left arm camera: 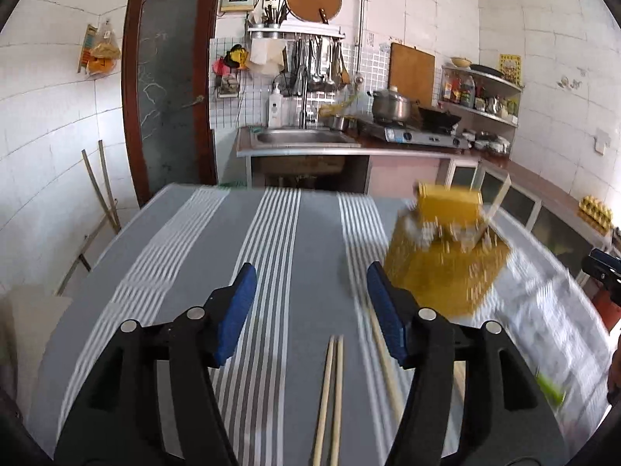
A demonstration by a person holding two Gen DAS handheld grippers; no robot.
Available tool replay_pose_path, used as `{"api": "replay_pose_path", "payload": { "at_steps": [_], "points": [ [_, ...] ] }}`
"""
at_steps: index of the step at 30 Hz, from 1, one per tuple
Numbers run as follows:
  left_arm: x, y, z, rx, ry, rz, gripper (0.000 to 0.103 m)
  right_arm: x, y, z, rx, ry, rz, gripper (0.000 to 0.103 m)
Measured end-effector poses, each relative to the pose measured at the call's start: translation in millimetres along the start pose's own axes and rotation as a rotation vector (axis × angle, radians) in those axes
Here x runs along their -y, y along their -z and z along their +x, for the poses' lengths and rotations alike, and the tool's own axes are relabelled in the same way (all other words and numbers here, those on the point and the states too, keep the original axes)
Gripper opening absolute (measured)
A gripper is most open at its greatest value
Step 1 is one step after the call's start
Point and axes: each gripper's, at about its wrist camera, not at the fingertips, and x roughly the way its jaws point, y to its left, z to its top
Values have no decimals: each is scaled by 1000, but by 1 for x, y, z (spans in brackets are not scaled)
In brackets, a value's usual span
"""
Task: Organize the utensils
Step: 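Open both tools and withdraw them from the holder back over the utensils, then grasp the green-handled fork with the right tool while the left tool grasps a wooden chopstick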
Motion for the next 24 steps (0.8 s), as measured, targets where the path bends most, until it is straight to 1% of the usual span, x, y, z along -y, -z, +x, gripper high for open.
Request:
{"api": "replay_pose_path", "payload": {
  "at_steps": [3,5,7,9,12,13,15,18,22,24],
  "points": [
    [-7,43,-11,-52,24,-17,60,0,43,-11,-61,-7,-2,50],
    [-11,77,-20,-120,46,-50,60,-2,65,-18,-90,-14,-13,50],
    [-13,98,-27,-162,54,-75,59,-5,87,-25,-120,-6,-27,50],
    [-9,111,-31,-187,61,-61,59,-3,98,-26,-145,-18,-14,49],
    [-4,112,-30,-190,77,-47,59,0,106,-21,-175,-35,13,46],
    [2,110,-29,-192,90,-34,59,0,106,-19,-180,-36,16,41],
    [9,107,-28,-188,100,-16,59,-1,102,-12,-190,-41,18,37],
    [21,106,-20,-206,129,4,59,-4,101,-5,-205,-53,19,37],
    [30,109,-7,-245,121,29,59,-7,100,8,-249,-67,11,36],
    [32,108,2,-270,122,38,59,-10,102,18,-277,-74,1,33]
  ]
}}
